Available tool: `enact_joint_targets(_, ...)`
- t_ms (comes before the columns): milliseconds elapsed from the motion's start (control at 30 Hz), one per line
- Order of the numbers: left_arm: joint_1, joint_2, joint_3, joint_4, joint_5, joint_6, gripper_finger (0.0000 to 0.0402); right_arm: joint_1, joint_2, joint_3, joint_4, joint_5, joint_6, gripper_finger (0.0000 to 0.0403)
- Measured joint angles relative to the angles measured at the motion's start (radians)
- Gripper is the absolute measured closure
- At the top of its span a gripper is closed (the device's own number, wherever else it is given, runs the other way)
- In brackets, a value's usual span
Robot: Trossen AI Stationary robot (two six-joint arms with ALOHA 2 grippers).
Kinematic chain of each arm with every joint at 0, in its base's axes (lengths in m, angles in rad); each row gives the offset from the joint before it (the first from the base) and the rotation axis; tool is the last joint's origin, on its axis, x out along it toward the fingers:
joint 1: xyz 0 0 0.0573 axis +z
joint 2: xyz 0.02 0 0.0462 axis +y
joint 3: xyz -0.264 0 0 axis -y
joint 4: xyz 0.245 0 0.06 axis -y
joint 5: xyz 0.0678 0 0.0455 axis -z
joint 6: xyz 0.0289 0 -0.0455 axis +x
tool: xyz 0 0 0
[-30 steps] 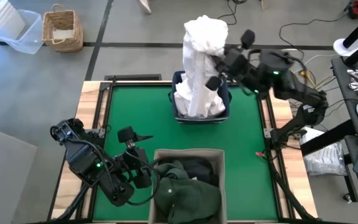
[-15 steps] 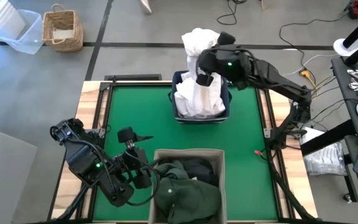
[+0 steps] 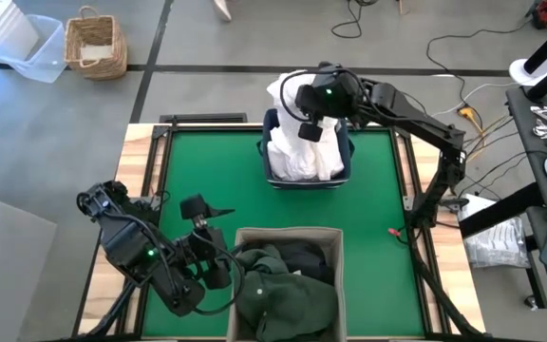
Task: Sort clothes
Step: Put the white shirt into the blue laundry bin
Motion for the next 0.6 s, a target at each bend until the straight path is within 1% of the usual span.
enact_joint_targets(133,-0.001,0.0,-0.013,0.0,0.011,0.0,0.0059,-0.027,0.013,0.0,-0.055,-0.027,-0.007,0.0361)
enact_joint_targets(267,-0.001,0.0,-0.037,0.0,0.011,-0.007,0.0059,-0.054,0.024,-0.004,-0.118,-0.087,-0.025,0.0361)
enact_joint_targets(433,-0.001,0.0,-0.076,0.0,0.01,-0.011,0.0059,-0.066,0.037,-0.035,-0.133,-0.094,-0.071,0.0361)
enact_joint_targets(600,-0.002,0.0,-0.083,0.0,0.009,-0.017,0.0059,-0.066,0.051,-0.081,-0.132,-0.101,-0.113,0.0361)
